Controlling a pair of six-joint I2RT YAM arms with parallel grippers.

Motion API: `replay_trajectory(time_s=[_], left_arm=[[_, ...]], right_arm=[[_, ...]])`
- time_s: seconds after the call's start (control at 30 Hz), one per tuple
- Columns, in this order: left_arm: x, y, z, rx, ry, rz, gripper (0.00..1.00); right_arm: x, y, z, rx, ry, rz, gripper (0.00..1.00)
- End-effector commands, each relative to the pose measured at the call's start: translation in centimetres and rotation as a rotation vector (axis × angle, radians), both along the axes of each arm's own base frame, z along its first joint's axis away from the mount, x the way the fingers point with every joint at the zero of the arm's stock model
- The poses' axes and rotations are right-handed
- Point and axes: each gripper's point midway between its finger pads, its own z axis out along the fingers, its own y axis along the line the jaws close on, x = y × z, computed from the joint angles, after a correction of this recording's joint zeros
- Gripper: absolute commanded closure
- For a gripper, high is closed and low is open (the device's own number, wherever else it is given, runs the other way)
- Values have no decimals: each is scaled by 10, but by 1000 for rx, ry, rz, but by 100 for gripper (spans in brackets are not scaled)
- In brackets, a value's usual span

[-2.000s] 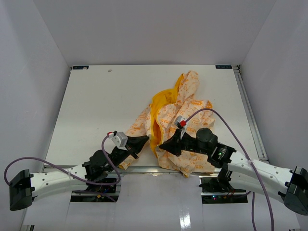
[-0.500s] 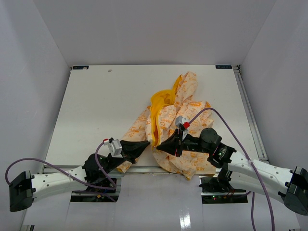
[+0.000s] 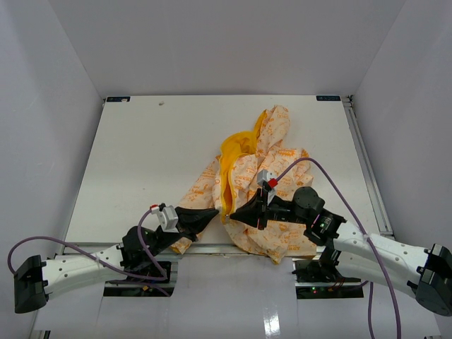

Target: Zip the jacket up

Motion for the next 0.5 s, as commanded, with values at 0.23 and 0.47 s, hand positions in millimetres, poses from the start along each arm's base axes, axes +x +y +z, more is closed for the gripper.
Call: replay_trajectory(time_s=[0.23, 0.47], left_arm=[[1, -10, -24, 60, 43, -16, 100], [-2, -7, -23, 41, 33, -28, 100]], right_arm=[[-4, -3, 15, 55, -42, 46, 92], [-4, -3, 13, 51, -38, 44, 92]])
